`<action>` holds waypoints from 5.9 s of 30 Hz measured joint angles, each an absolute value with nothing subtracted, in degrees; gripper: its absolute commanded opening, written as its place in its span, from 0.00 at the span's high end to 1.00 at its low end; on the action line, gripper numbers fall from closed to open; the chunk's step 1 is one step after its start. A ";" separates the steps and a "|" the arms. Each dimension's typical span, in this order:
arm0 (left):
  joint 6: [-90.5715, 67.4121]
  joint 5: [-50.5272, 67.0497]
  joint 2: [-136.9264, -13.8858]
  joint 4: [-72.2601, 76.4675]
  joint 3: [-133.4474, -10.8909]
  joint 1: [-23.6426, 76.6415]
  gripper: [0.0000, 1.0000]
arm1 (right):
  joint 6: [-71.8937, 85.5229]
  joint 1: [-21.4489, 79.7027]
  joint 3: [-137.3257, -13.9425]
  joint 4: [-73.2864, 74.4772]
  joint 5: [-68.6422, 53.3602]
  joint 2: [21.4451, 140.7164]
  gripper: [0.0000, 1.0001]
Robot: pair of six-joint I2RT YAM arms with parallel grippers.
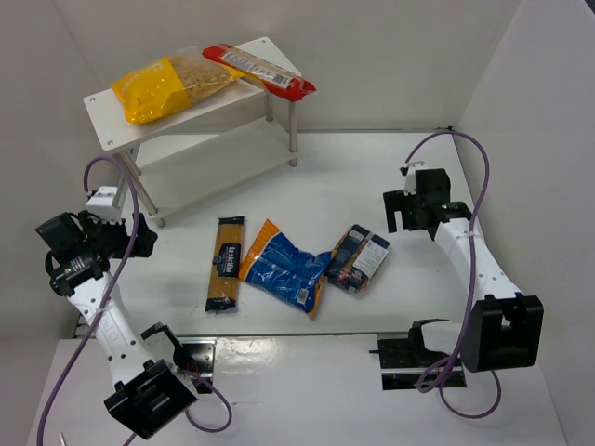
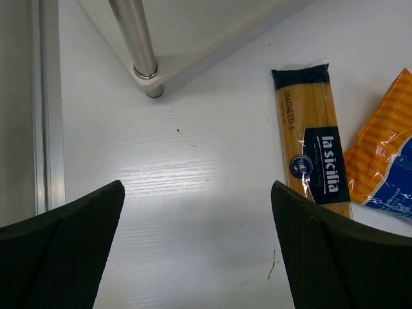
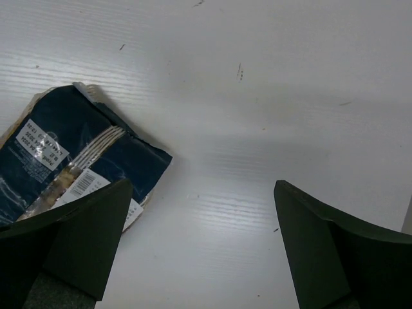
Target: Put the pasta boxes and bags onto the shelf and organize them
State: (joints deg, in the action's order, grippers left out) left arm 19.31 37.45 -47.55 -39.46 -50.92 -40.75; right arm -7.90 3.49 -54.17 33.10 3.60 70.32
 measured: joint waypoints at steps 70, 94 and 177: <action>19.33 37.47 -45.41 -39.48 -50.92 -39.75 0.00 | -32.93 33.82 -70.89 40.53 -46.96 109.89 0.16; 19.62 37.80 -44.45 -40.18 -50.92 -35.59 0.00 | -25.36 32.42 -74.83 41.28 -38.57 87.68 1.00; 9.41 12.88 -36.12 -38.06 -53.95 -23.79 0.00 | -61.80 61.12 -79.29 1.30 42.09 106.13 1.00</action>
State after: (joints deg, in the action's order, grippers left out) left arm 9.41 12.88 -36.12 -38.06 -53.95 -23.79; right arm -61.80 61.12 -79.29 1.30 42.09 106.13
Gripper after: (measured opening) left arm 1.001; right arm 0.220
